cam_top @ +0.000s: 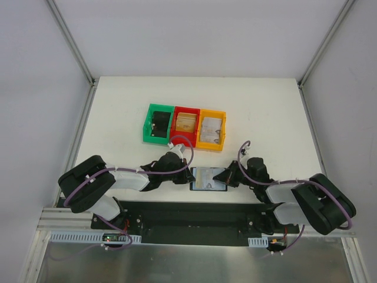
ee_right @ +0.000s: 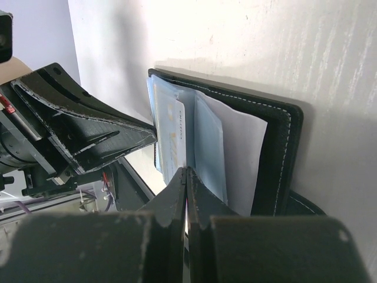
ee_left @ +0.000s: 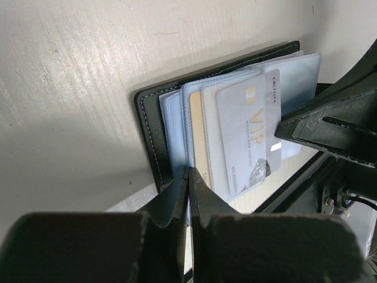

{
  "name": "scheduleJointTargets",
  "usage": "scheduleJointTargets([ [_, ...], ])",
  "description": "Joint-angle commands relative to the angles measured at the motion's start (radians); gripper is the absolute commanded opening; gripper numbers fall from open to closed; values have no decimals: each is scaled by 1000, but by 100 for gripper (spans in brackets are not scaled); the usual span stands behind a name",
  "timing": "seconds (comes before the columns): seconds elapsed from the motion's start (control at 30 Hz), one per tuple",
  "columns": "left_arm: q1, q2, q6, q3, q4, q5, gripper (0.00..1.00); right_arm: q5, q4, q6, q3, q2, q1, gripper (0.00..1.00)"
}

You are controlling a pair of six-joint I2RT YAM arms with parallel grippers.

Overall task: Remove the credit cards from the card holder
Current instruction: Remove the credit card from the card holder.

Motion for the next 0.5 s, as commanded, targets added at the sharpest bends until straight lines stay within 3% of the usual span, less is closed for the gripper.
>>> scheduleJointTargets([
  [0.0, 12, 5, 2, -22, -62, -53, 0, -16, -18, -33, -4, -40, -10, 0],
  [0.33, 12, 13, 5, -15, -62, -42, 0, -34, -58, -52, 12, -51, -15, 0],
  [0.47, 12, 18, 8, -12, -62, -37, 0, -43, -52, -50, 19, -34, -17, 17],
])
